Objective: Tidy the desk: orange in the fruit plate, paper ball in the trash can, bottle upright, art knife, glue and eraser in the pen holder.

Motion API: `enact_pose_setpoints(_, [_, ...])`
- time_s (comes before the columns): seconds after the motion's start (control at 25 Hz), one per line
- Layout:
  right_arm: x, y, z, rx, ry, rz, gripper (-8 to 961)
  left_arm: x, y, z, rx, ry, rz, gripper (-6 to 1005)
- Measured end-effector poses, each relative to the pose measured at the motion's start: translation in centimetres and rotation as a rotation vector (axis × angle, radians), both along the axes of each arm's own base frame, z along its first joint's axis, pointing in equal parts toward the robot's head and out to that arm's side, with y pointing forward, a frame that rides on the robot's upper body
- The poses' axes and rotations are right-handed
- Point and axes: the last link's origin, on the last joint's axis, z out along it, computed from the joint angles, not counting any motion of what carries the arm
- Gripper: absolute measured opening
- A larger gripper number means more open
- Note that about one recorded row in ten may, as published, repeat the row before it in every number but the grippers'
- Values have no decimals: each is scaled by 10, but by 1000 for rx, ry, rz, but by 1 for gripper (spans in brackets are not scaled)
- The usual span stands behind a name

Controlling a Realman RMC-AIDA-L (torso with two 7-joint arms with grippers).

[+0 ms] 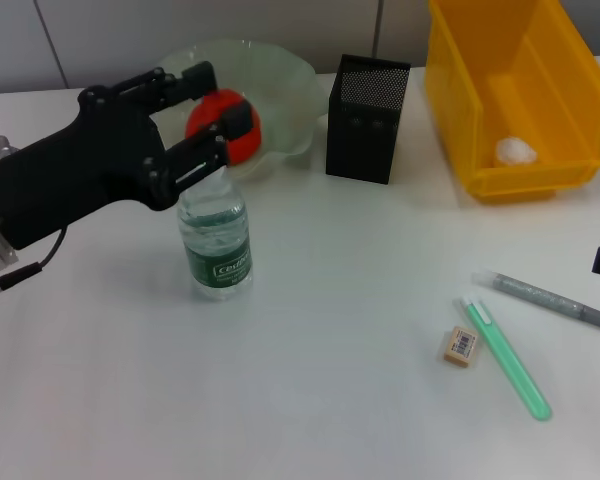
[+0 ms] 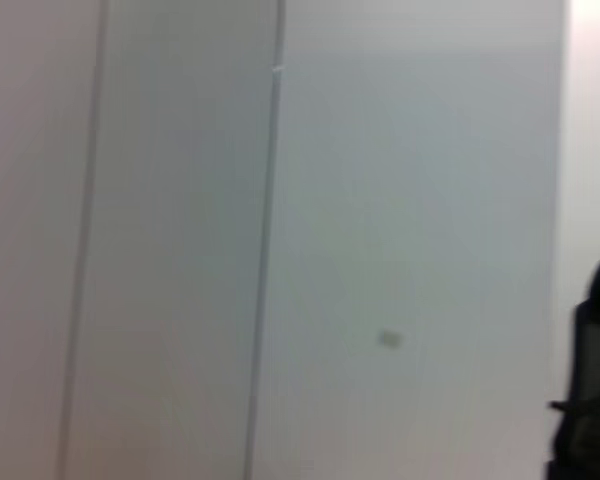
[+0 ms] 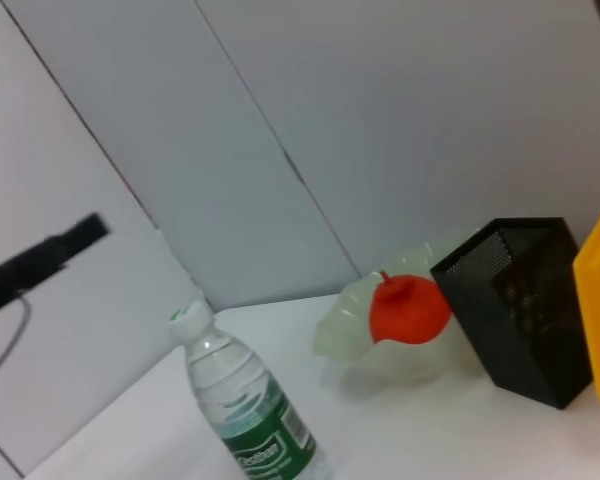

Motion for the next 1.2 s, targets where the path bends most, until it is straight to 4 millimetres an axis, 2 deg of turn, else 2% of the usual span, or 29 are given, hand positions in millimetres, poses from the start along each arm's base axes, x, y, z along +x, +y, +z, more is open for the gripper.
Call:
enact_pose_setpoints(0.08, [0, 3, 0, 4, -6, -8, 471, 0, 0, 0, 0, 0, 0, 571])
enact_pose_setpoints(0.12, [0, 4, 0, 5, -6, -10, 470, 5, -7, 2, -46, -20, -49, 545])
enact_pose_setpoints(0.24, [0, 6, 1, 3, -8, -10, 470, 7, -14, -2, -100, 3, -101, 364])
enact_pose_setpoints(0.44, [-2, 8, 3, -38, 3, -35, 378, 6, -23, -9, -177, 61, -155, 247])
enact_pose_setpoints(0.68, [-7, 13, 10, -70, -8, -79, 379, 2, -29, -20, -266, 116, -189, 106])
enact_pose_setpoints(0.84, [-22, 28, 17, -154, -64, -147, 380, -5, -26, -27, -300, 108, -167, 14])
enact_pose_setpoints(1.08, [-43, 50, 20, -235, -143, -172, 382, -11, -26, -32, -308, 106, -154, 14])
enact_pose_setpoints(1.2, [-56, 64, 15, -332, -219, -173, 383, -13, -27, -33, -312, 105, -146, 14])
